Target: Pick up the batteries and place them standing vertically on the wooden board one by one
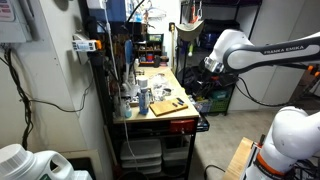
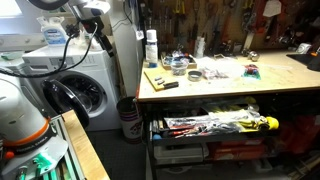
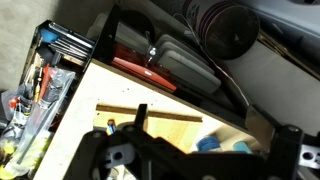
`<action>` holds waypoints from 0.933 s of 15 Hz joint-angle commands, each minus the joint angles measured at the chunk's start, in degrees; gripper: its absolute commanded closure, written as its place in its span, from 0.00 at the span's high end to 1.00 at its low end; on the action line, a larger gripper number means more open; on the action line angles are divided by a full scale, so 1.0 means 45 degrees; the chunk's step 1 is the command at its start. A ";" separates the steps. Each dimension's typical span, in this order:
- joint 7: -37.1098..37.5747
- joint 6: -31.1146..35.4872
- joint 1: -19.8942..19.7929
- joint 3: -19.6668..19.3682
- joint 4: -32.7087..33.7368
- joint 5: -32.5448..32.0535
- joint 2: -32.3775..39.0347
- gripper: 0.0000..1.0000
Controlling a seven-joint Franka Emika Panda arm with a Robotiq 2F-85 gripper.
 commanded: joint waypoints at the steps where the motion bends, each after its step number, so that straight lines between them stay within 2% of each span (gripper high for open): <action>1: 0.1184 -0.0705 -0.0656 0.0328 0.2106 -0.0099 0.2665 1.00; 6: 0.2787 -0.0851 -0.1187 0.0899 0.4611 -0.0625 0.5946 1.00; 7: 0.2796 -0.0501 -0.1161 0.0895 0.4994 -0.0727 0.6534 1.00; 10: 0.2472 -0.0716 -0.1014 0.0729 0.6280 -0.1044 0.8168 1.00; 14: 0.1814 -0.1468 -0.0879 0.0504 0.7604 -0.1920 0.9898 1.00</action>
